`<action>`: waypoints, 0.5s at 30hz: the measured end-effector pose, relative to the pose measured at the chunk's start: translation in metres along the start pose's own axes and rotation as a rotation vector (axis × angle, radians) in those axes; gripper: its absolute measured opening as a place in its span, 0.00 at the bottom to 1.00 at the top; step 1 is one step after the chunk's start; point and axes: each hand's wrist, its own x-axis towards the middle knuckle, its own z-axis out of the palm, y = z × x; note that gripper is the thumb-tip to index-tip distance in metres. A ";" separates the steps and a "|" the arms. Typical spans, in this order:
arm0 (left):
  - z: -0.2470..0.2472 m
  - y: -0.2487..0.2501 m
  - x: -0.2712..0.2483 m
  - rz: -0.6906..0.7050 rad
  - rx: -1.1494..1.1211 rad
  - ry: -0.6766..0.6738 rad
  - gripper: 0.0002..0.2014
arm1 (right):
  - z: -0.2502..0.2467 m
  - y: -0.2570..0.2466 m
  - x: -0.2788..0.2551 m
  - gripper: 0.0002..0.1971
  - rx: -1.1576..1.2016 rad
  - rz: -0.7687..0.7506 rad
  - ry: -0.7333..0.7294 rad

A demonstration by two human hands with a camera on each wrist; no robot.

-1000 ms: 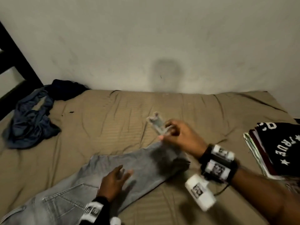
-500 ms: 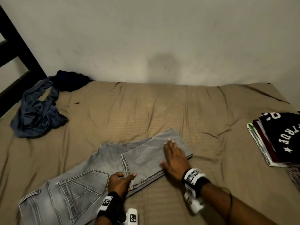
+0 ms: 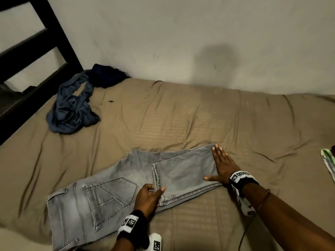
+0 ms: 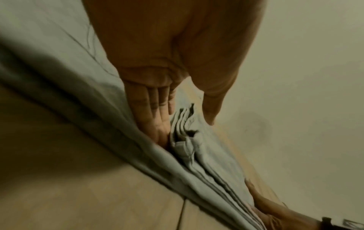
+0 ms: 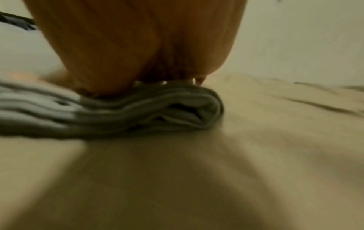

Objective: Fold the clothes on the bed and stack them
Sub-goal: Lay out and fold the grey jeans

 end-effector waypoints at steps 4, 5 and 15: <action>-0.044 0.000 -0.047 0.157 0.100 0.178 0.21 | -0.020 -0.046 -0.014 0.74 0.082 0.164 -0.049; -0.064 -0.007 -0.060 0.204 0.129 0.301 0.20 | -0.017 -0.067 -0.022 0.69 0.084 0.142 -0.014; -0.204 -0.083 -0.093 -0.349 -0.108 0.796 0.64 | 0.069 -0.245 -0.096 0.50 0.101 -0.282 -0.018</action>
